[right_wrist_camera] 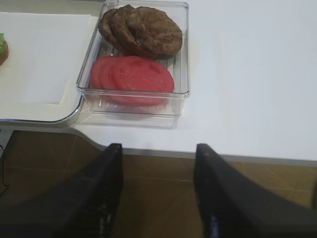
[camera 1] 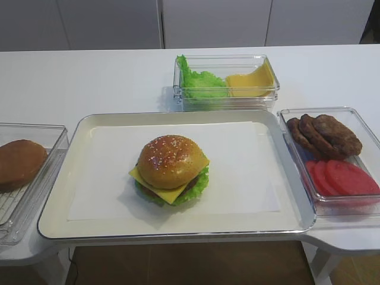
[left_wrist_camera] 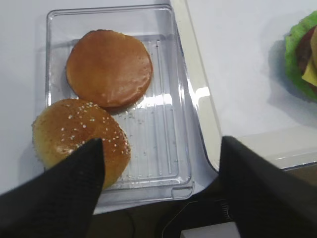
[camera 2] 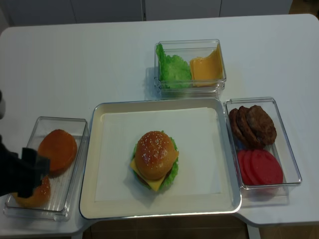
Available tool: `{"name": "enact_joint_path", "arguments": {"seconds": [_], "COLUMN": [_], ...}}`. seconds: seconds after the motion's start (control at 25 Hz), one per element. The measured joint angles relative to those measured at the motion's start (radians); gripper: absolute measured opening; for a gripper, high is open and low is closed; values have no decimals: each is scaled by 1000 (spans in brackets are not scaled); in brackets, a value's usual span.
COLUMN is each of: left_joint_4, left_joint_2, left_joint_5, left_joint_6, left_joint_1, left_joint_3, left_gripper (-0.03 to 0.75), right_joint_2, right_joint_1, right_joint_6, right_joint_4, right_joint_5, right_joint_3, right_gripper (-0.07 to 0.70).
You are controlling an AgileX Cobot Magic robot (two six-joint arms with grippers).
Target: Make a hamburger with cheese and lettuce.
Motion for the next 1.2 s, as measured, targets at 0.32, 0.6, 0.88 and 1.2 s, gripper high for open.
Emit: {"name": "enact_joint_path", "arguments": {"seconds": [0.32, 0.6, 0.88, 1.2], "left_joint_4": [60, 62, 62, 62], "left_joint_2": [-140, -295, -477, -635], "left_joint_5": [98, 144, 182, 195], "left_joint_6": [-8, -21, -52, -56], "left_joint_1": [0, 0, 0, 0], "left_joint_3": [2, 97, 188, 188], "left_gripper": [530, 517, 509, 508], "right_joint_2": [0, 0, 0, 0], "right_joint_1": [0, 0, 0, 0], "right_joint_6": [0, 0, 0, 0], "right_joint_4": [0, 0, 0, 0], "right_joint_5": [0, 0, 0, 0], "right_joint_3": [0, 0, 0, 0], "right_gripper": [371, 371, 371, 371]}}
